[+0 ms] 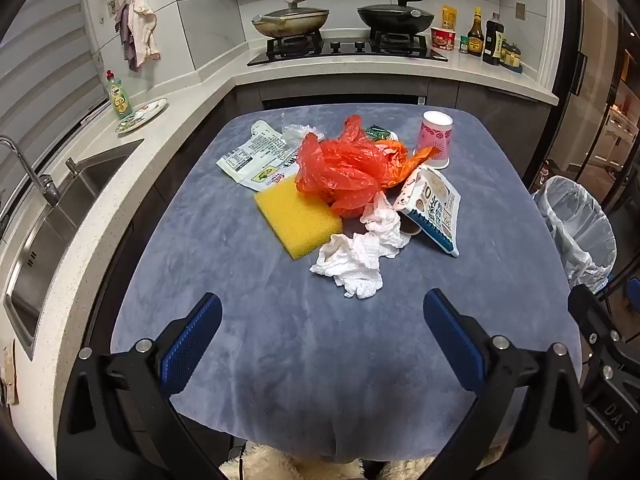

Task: Collect trash

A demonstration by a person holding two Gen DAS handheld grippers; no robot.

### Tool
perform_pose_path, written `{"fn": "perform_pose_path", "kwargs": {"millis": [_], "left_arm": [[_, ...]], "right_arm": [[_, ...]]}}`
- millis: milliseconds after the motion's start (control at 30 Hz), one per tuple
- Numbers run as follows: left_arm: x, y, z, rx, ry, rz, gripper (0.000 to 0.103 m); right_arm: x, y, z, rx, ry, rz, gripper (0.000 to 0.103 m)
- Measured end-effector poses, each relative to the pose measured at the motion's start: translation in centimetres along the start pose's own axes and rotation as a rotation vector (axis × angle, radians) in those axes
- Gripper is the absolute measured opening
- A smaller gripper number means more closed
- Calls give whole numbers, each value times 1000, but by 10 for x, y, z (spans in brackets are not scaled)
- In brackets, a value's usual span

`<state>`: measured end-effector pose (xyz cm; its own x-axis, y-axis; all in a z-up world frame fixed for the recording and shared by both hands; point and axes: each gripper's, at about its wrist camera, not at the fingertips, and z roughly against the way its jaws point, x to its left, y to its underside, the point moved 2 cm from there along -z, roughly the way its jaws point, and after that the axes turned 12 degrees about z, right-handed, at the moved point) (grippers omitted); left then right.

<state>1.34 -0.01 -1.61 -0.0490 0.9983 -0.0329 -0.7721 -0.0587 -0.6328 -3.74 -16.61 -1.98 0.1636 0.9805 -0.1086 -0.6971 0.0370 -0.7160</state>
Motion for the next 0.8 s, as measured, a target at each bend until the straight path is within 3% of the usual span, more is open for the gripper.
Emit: {"fn": "perform_pose_path", "kwargs": {"millis": [800], "left_arm": [[0,3,2,-12,8,3,96]], "right_arm": [[-13,3,3,3,11,-25,96]]}}
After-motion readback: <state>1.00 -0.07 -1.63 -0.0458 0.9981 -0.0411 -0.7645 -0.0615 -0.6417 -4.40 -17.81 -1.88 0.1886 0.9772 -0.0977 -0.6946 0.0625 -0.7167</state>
